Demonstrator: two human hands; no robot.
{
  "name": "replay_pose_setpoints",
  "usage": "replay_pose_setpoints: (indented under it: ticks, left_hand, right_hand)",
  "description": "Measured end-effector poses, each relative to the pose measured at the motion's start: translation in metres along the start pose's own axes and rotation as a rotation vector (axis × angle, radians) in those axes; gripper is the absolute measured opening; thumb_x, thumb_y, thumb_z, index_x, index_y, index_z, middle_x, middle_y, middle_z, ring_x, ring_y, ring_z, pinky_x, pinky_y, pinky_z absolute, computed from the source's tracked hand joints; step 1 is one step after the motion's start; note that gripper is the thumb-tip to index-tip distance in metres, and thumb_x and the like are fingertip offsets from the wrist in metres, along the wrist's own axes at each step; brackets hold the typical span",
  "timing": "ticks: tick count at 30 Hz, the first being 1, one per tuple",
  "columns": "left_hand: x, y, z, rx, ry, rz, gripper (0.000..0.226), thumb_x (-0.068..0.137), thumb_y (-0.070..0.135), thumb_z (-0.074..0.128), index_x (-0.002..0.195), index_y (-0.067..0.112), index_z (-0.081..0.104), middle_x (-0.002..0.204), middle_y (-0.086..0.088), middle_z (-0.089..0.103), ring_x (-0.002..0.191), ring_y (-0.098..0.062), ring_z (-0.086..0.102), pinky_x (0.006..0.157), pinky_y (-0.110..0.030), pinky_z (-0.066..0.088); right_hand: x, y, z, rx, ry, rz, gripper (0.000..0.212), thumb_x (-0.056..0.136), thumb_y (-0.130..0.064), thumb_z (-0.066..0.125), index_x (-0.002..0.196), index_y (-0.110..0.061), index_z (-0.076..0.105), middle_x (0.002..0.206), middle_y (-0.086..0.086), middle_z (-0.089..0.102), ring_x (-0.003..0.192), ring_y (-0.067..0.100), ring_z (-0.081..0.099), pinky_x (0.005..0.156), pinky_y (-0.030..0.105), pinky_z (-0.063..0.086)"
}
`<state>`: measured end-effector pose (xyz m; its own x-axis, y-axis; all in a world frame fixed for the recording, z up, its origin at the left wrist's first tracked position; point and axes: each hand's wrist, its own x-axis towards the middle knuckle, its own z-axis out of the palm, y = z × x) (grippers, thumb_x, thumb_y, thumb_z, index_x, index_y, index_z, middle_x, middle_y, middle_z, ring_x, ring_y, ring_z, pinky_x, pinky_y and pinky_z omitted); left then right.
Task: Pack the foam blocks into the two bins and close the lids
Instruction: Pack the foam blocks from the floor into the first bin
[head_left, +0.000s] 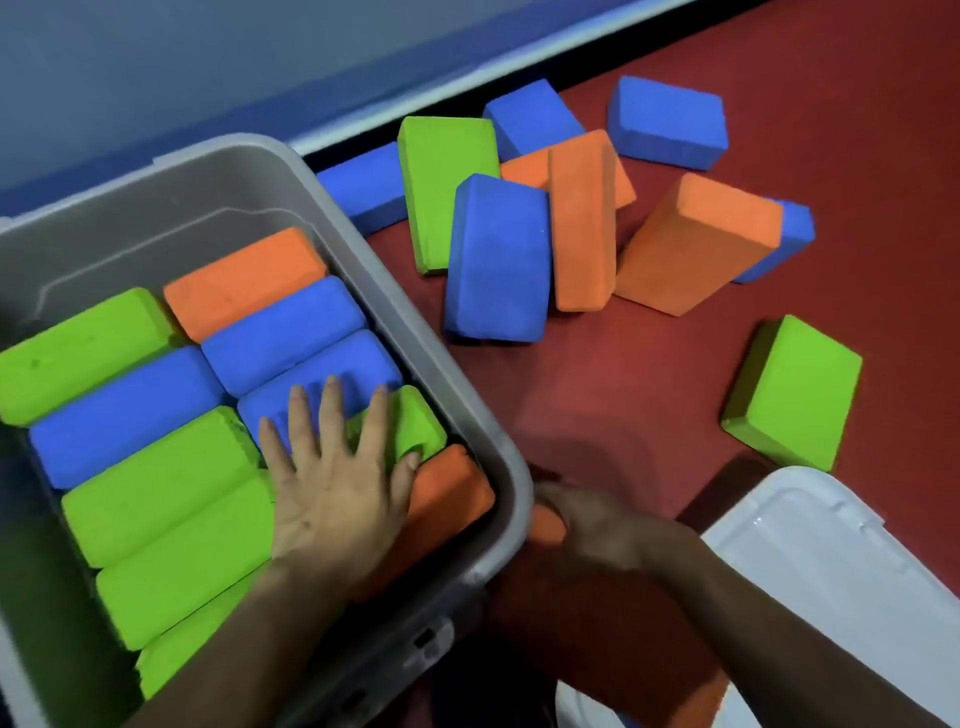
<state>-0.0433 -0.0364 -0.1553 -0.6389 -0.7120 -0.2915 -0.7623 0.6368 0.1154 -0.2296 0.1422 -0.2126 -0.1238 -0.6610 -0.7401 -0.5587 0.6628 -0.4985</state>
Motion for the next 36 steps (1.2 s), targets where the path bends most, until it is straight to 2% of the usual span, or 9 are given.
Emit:
replay_pose_setpoints:
  ticks: [3,9,15,19,22,27,31,33,36]
  left_hand:
    - [-0.018,0.033,-0.022,-0.234,0.141,0.242,0.070,0.087,0.059,0.043,0.144,0.020,0.037,0.147,-0.017,0.037,0.139,-0.040,0.026,0.112,-0.058,0.021]
    - [-0.025,0.118,-0.103,-0.562,-0.201,0.500,0.136,0.050,0.069,0.079,0.149,0.040,-0.009,0.152,0.006,0.022,0.141,-0.012,0.019,0.116,-0.034,0.023]
    - [-0.004,0.111,-0.157,-0.234,0.197,0.479,0.116,0.049,0.065,0.070,0.148,0.024,0.026,0.118,-0.005,0.052,0.107,-0.031,0.053,0.089,-0.047,0.045]
    - [-0.012,0.102,-0.167,-0.028,0.298,0.470,0.104,0.054,0.055,0.081,0.142,0.022,0.035,0.106,-0.005,0.052,0.093,-0.034,0.052,0.077,-0.045,0.042]
    - [-0.023,0.114,-0.165,0.030,0.400,0.477,0.100,0.053,0.032,0.083,0.142,0.019,0.038,0.103,-0.010,0.052,0.086,-0.035,0.049,0.075,-0.043,0.035]
    - [-0.016,0.100,-0.192,0.219,0.512,0.427,0.087,0.060,0.018,0.076,0.140,0.020,0.043,0.101,-0.015,0.055,0.085,-0.037,0.048,0.075,-0.045,0.026]
    - [-0.018,0.080,-0.193,0.272,0.443,0.453,0.087,0.060,0.014,0.077,0.140,0.020,0.044,0.099,-0.015,0.055,0.083,-0.036,0.046,0.074,-0.045,0.027]
    - [-0.024,0.071,-0.195,0.276,0.428,0.449,0.092,0.054,0.014,0.082,0.138,0.019,0.047,0.098,-0.017,0.056,0.082,-0.037,0.048,0.073,-0.046,0.026]
    - [-0.034,0.056,-0.198,0.267,0.408,0.413,0.095,0.048,0.018,0.086,0.136,0.019,0.050,0.097,-0.019,0.057,0.083,-0.040,0.051,0.074,-0.047,0.027]
  right_hand:
    - [-0.059,0.009,-0.050,-0.007,0.186,-0.029,0.098,0.056,-0.053,0.084,0.139,-0.044,0.033,0.132,-0.011,0.041,0.122,0.008,0.044,0.101,0.022,0.037]
    - [-0.156,-0.048,-0.131,0.096,0.614,-0.420,0.099,0.046,-0.034,0.096,0.130,-0.039,0.044,0.126,-0.018,0.046,0.122,0.001,0.046,0.099,0.011,0.032]
    - [-0.122,-0.046,-0.134,0.347,0.783,-0.490,0.113,0.050,-0.053,0.085,0.144,-0.035,0.026,0.145,-0.002,0.041,0.133,0.008,0.040,0.108,0.025,0.034]
    - [-0.064,0.006,-0.075,0.275,0.653,-0.158,0.113,0.068,-0.035,0.084,0.147,-0.044,0.004,0.126,-0.008,0.053,0.110,0.008,0.055,0.095,0.034,0.046]
    - [-0.028,0.035,-0.047,0.087,0.605,0.039,0.093,0.070,-0.046,0.079,0.144,-0.027,0.027,0.128,0.001,0.057,0.113,0.019,0.056,0.088,0.032,0.044]
    - [0.014,0.063,0.019,-0.668,-0.149,0.040,0.124,0.063,-0.038,0.087,0.154,-0.028,0.003,0.163,0.005,-0.002,0.147,0.032,-0.007,0.112,0.058,0.013]
    - [0.041,0.062,0.026,-0.871,-0.206,0.158,0.121,0.066,-0.037,0.084,0.154,-0.021,0.001,0.158,0.002,-0.009,0.146,0.033,-0.010,0.111,0.055,0.008]
    - [0.053,0.063,0.024,-0.915,-0.174,0.227,0.096,0.084,-0.036,0.069,0.154,-0.017,0.006,0.159,0.003,-0.005,0.147,0.031,-0.004,0.111,0.049,-0.002]
    - [0.044,0.068,0.024,-0.926,-0.142,0.255,0.068,0.094,-0.036,0.054,0.152,-0.021,0.023,0.160,0.003,0.012,0.146,0.029,0.010,0.112,0.049,0.014]
